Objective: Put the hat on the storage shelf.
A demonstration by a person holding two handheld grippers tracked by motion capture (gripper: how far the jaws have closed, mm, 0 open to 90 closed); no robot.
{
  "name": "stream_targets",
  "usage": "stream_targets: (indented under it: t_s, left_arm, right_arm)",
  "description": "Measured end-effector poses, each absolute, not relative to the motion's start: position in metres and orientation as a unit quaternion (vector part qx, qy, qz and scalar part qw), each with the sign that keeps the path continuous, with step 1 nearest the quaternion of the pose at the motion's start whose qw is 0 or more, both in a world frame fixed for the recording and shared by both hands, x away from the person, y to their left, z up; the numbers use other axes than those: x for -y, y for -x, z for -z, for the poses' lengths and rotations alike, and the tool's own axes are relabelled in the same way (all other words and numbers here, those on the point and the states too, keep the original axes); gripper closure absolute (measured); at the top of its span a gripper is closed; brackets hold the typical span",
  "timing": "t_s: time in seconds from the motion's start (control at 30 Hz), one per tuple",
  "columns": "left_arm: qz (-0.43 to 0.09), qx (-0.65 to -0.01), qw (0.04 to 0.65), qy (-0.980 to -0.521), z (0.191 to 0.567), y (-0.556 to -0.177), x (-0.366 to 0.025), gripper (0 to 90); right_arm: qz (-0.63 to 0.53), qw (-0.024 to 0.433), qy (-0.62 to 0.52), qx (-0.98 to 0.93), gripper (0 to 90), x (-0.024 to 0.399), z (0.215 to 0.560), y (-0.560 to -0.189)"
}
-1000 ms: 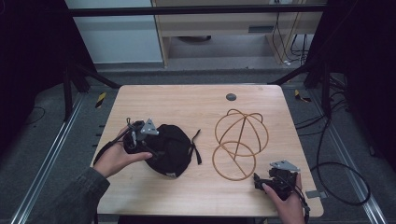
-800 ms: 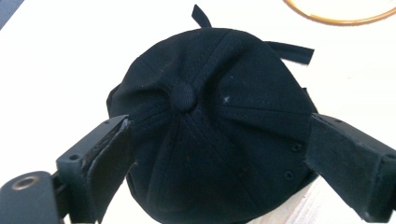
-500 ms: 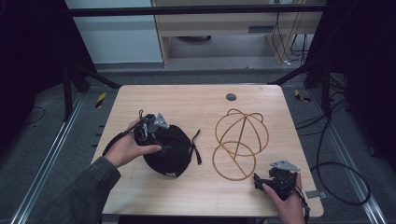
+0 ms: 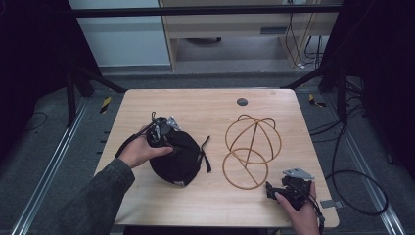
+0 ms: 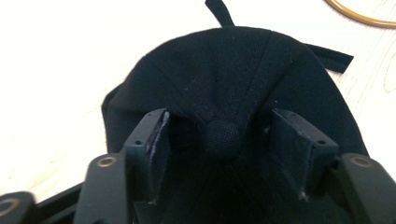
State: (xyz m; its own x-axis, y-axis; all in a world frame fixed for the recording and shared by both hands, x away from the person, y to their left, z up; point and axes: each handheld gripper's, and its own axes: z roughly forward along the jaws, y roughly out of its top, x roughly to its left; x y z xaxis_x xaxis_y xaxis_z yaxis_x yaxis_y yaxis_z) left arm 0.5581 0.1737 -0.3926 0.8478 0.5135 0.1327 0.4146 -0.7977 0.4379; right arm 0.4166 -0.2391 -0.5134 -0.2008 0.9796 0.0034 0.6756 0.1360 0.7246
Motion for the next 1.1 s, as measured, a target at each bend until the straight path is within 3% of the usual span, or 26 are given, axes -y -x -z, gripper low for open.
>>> stream_targets:
  t_s: [0.27,0.37,0.63,1.1]
  left_arm:
    - [-0.109,-0.248,0.206,-0.94,0.395,-0.56,-0.177,65.7]
    - [-0.108,-0.246,0.205,-0.941,0.395,-0.559,-0.177,70.5]
    - [-0.113,-0.248,0.243,-0.931,0.376,-0.554,-0.183,72.2]
    - [-0.16,-0.233,0.307,-0.909,0.309,-0.528,-0.196,72.5]
  right_arm:
    - [-0.307,0.247,-0.582,-0.711,0.4,0.239,0.514,-0.417]
    - [-0.307,0.248,-0.581,-0.712,0.4,0.239,0.513,-0.417]
    - [-0.307,0.249,-0.578,-0.714,0.4,0.239,0.514,-0.418]
    - [-0.308,0.247,-0.576,-0.715,0.3,0.24,0.513,-0.419]
